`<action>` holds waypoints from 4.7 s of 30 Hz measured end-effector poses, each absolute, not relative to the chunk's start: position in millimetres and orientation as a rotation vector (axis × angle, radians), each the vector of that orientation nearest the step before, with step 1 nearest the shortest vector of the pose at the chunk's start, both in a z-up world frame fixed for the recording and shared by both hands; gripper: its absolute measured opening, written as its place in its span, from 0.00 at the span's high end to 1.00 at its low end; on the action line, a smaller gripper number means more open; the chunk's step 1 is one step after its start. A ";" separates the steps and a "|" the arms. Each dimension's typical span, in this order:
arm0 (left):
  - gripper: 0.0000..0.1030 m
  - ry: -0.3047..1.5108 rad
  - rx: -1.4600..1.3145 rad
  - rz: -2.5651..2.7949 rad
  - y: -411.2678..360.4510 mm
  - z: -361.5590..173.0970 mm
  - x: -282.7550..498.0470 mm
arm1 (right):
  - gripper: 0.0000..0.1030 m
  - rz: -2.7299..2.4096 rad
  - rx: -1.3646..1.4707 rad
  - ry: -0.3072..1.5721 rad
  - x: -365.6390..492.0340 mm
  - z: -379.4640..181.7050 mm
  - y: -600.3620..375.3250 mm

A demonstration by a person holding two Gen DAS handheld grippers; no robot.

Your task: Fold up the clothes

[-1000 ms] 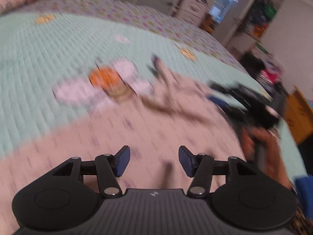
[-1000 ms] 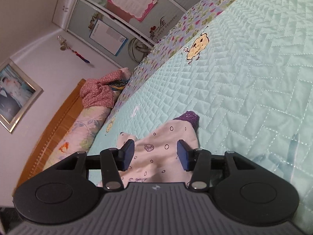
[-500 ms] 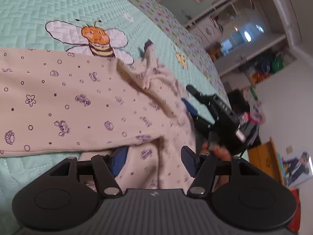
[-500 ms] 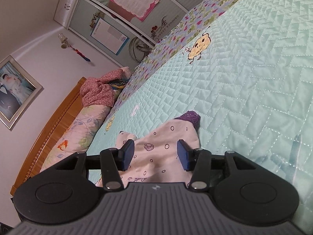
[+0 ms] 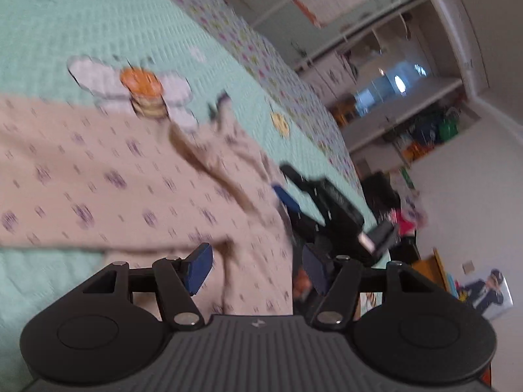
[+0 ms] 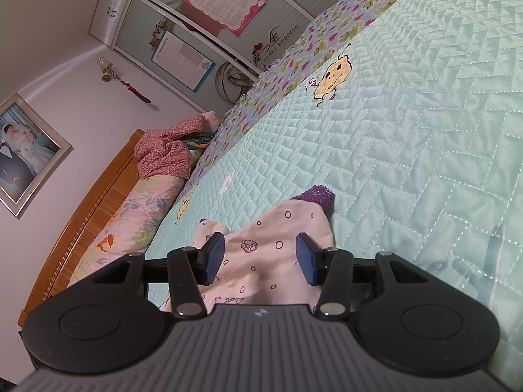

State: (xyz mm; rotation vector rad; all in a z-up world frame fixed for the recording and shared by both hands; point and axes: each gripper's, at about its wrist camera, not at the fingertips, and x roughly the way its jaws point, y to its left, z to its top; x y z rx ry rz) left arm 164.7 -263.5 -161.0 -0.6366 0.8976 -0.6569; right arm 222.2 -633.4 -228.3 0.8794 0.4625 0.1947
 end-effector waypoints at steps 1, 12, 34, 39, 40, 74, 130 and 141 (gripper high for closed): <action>0.39 0.909 -0.634 -0.656 -267.8 -165.0 164.7 | 0.52 0.195 0.880 0.462 222.4 -228.3 -633.3; 0.40 0.901 -0.669 -0.574 -287.0 -190.4 178.9 | 0.52 0.193 0.875 0.462 222.8 -228.6 -632.2; 0.80 0.965 -0.538 -0.617 -281.9 -179.6 156.5 | 0.63 0.145 0.857 0.479 224.9 -230.7 -632.8; 0.70 0.808 -0.438 -0.627 -272.2 -140.2 161.1 | 0.63 0.149 0.865 0.476 225.4 -231.4 -634.0; 0.64 0.765 -0.395 -0.600 -272.0 -132.9 169.4 | 0.63 0.150 0.868 0.475 225.6 -231.4 -634.4; 0.58 0.769 0.238 -0.637 -347.3 -170.3 306.1 | 0.62 0.156 0.864 0.480 226.4 -230.5 -634.7; 0.58 0.729 -0.044 -0.621 -351.7 -148.0 350.7 | 0.77 0.128 0.881 0.498 229.7 -234.2 -638.7; 0.57 0.714 -0.271 -0.413 -280.4 -128.2 302.6 | 0.75 0.140 0.891 0.491 228.9 -234.6 -640.6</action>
